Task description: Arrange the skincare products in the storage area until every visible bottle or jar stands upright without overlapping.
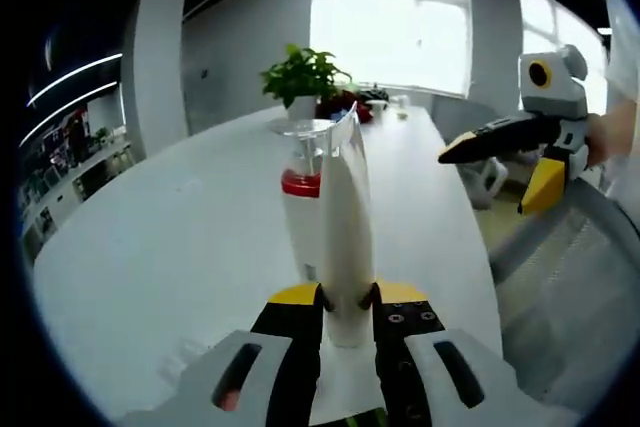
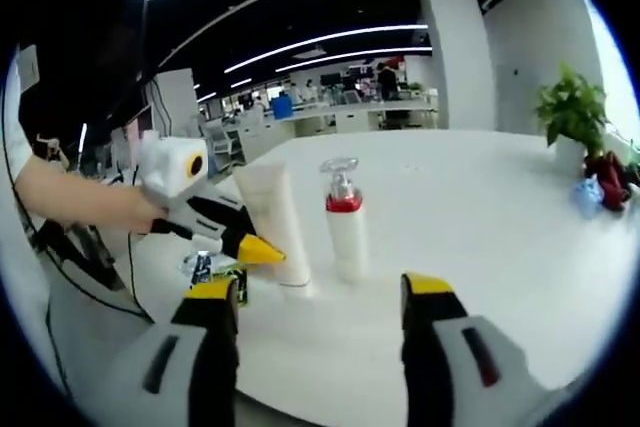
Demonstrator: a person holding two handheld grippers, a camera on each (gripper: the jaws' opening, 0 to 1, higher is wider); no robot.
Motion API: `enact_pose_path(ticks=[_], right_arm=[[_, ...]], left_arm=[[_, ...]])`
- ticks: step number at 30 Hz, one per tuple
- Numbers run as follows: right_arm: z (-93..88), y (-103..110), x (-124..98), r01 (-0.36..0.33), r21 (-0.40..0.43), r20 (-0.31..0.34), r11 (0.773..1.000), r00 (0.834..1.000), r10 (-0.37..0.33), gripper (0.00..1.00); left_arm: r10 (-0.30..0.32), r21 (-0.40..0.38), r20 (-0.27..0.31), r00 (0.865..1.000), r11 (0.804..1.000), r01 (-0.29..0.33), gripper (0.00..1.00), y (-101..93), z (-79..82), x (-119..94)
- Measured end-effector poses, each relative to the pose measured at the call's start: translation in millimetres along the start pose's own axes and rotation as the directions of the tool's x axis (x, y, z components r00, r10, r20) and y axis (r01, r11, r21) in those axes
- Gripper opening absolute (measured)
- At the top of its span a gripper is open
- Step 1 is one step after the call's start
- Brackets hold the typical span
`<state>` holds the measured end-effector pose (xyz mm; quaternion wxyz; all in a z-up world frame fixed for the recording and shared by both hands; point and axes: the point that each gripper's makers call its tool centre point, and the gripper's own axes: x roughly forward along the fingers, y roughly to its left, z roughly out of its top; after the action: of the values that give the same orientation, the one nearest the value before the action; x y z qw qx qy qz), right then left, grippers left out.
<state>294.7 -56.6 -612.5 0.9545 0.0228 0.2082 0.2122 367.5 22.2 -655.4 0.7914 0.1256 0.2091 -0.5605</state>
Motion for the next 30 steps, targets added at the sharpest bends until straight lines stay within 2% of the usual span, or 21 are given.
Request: enact_pose_path(ticks=[2, 5, 9, 11, 13, 23, 30], right_arm=[[1.0, -1, -3, -0.001, 0.031, 0.009, 1.0, 1.0, 0.001, 0.69], [12.3, 0, -10, -0.011, 0.064, 0.073, 0.998, 0.997, 0.007, 0.78], [3.3, 3, -16, -0.014, 0.067, 0.066, 0.998, 0.998, 0.009, 0.91], [-3.8, 4, -17, -0.014, 0.04, 0.039, 0.999, 0.999, 0.012, 0.93], [-4.2, 3, -14, -0.007, 0.017, 0.04, 1.0, 0.999, 0.007, 0.95], [-9.2, -11, -13, 0.01, 0.102, 0.043, 0.995, 0.999, -0.014, 1.0], [-12.8, -13, -12, 0.019, 0.101, 0.025, 0.995, 0.999, -0.022, 1.0]], left_arm=[[-0.01, 0.011, 0.0, 1.0, 1.0, 0.01, 0.15, 2.4, 1.6, 2], [-0.035, 0.031, -0.001, 0.999, 0.999, 0.035, 0.15, 5.3, 3.1, 5], [-0.055, 0.047, -0.001, 0.999, 0.997, 0.055, 0.15, 10.4, 4.9, 8], [-0.06, 0.05, -0.001, 0.998, 0.997, 0.06, 0.15, 13.7, 6.0, 10], [-0.064, 0.054, -0.001, 0.998, 0.996, 0.064, 0.16, 16.9, 7.0, 11], [-0.073, 0.057, 0.004, 0.997, 0.996, 0.073, 0.16, 31.2, 11.3, 18], [-0.089, 0.069, 0.001, 0.996, 0.994, 0.089, 0.16, 35.9, 12.3, 20]])
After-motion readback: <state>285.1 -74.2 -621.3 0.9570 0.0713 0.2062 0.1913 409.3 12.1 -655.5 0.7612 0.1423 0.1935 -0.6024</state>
